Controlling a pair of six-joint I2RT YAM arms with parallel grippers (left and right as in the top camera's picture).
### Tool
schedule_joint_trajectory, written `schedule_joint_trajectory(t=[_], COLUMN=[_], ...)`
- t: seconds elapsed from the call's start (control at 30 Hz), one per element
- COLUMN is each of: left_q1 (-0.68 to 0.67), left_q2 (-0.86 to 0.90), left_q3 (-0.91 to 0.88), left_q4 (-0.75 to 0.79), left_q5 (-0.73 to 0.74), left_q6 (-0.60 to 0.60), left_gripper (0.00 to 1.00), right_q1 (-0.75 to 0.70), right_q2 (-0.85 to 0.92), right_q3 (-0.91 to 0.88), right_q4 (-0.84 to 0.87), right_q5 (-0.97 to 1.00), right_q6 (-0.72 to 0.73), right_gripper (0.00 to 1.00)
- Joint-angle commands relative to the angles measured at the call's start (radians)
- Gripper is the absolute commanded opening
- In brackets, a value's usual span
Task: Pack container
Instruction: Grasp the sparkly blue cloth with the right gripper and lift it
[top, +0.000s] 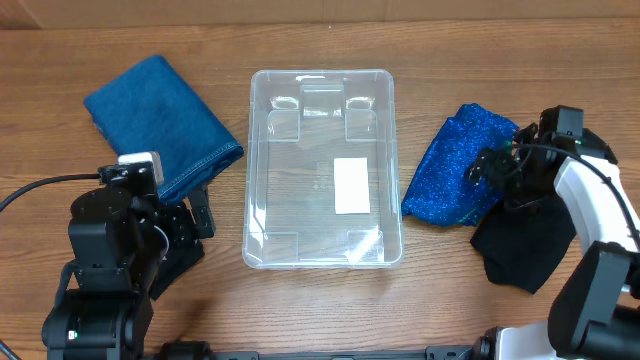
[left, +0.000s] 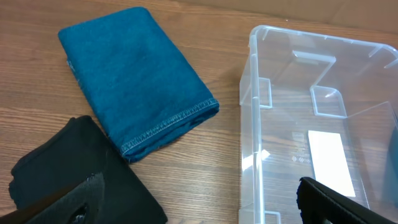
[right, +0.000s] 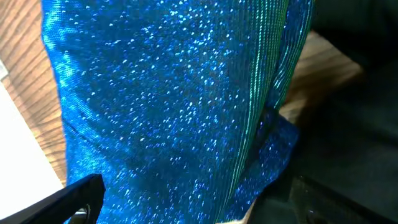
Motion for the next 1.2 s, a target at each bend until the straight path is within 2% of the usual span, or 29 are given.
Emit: schedule_joint_trajectory(t=[0.0,0.17,0.37,0.63,0.8,0.9,0.97,1.17], left_q1=[-0.002,-0.002,-0.002,-0.002,-0.002,-0.002,-0.002,-0.002], left_q2=[-0.005,-0.005,-0.005,-0.005,-0.005,-0.005,-0.005,-0.005], left_q3=[0.024,0.024,0.024,0.023,0.023,0.023,0.023,0.023], left_q4=[0.002,0.001,0.000,-0.002,-0.002,-0.004,-0.006,-0.007], left_q5=[-0.014,-0.014,-0.014,-0.014,-0.014,-0.014,-0.014,-0.014], left_q6=[0.019,0.019,0.019,0.019,0.019,0.019,0.019,0.019], left_gripper=[1.00,1.00,1.00,1.00,1.00,1.00,1.00,1.00], right_q1=[-0.001,-0.001,-0.001,0.000,0.000,0.000,0.000,0.000], right_q2=[0.001,0.013,0.109,0.168,0.168,0.168,0.168,0.168], right_q3=[-0.035,-0.093,-0.121,-0.121,-0.121,-0.121,-0.121,-0.121], right_q4=[0.035,0.108,0.211,0.219,0.254,0.274,0.282,0.315], right_q5=[0.074,0.071,-0.050,-0.060,-0.158,-0.172,-0.171,-0.171], right_q6=[-0.007,-0.004,-0.005,-0.005,-0.016,-0.015,-0.015,-0.011], right_gripper=[1.00,0.99,1.00,1.00,0.93,0.95,1.00,1.00])
